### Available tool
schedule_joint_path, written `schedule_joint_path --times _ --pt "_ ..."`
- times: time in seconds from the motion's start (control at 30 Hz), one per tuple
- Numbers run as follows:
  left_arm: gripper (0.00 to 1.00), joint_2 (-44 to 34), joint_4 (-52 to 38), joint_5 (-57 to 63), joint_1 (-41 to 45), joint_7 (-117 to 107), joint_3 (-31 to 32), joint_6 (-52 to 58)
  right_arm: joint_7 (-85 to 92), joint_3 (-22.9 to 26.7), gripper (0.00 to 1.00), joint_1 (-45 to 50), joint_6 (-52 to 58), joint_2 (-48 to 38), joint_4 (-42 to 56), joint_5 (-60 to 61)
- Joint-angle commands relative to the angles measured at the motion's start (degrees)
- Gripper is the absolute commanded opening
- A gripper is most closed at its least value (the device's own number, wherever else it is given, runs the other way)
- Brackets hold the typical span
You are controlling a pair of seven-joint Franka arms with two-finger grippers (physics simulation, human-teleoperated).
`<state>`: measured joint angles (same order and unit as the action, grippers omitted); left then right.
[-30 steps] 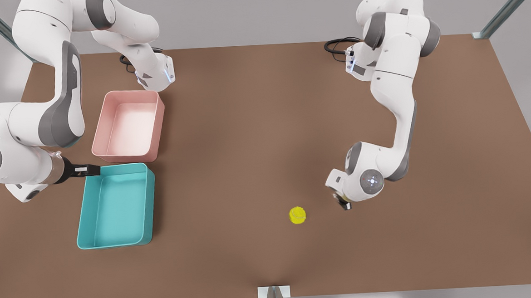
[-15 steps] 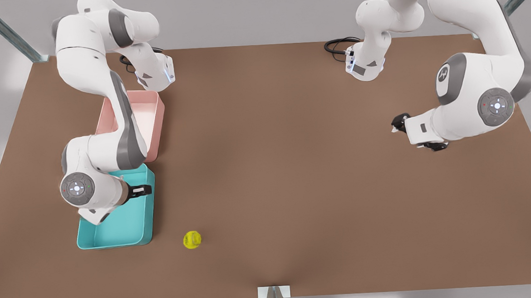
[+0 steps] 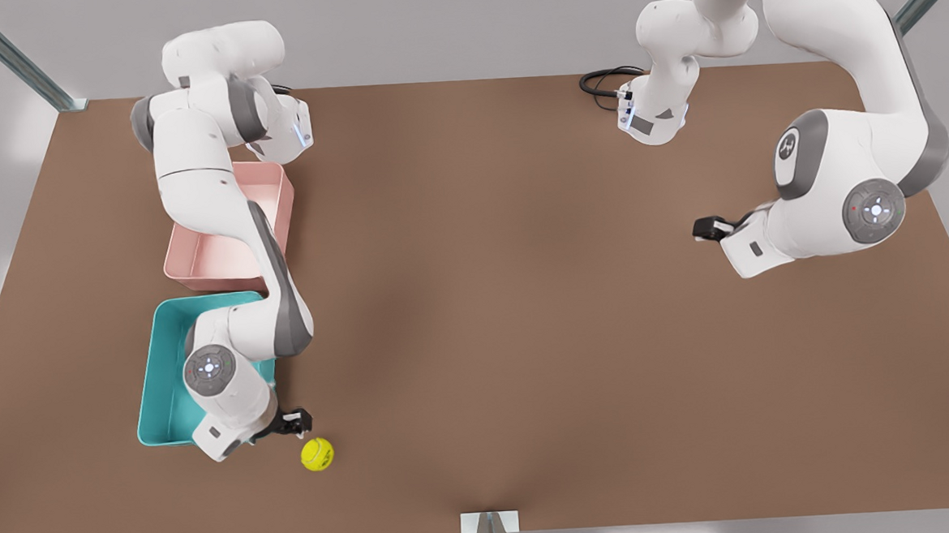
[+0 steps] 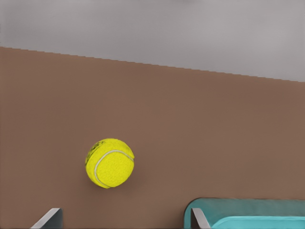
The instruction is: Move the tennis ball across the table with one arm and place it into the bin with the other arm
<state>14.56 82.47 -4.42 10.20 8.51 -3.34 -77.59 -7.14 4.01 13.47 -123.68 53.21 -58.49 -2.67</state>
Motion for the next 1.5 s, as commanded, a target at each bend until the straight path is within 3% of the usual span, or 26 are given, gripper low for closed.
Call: schedule_joint_path --times 0.0,0.2,0.37,0.47,0.7,1.47 --pt "1.00 -0.06 0.06 0.02 0.00 -13.52 0.00 -0.37 -4.55 0.04 1.00 0.24 -12.89 3.65 1.89 0.12" --pt "1.00 -0.06 0.24 0.02 0.00 -13.52 0.00 -0.63 -4.38 1.09 1.00 1.38 -26.00 10.87 4.62 0.12" --pt "1.00 -0.06 0.59 0.02 0.00 -13.52 0.00 -0.37 -4.46 1.44 1.00 1.38 -29.69 13.86 6.37 0.12" --pt "1.00 0.03 0.85 0.02 0.00 -13.52 0.00 -0.54 -4.46 1.71 1.00 1.30 -30.04 13.68 5.32 0.56" --pt "1.00 0.47 0.85 0.02 0.00 -13.52 0.00 -0.98 -4.55 1.53 1.00 1.47 -30.39 6.65 -7.95 0.38" --pt "1.00 0.91 0.85 0.11 0.00 -13.52 0.08 -1.25 -4.38 1.53 1.00 2.53 -35.76 8.93 -10.50 0.56"
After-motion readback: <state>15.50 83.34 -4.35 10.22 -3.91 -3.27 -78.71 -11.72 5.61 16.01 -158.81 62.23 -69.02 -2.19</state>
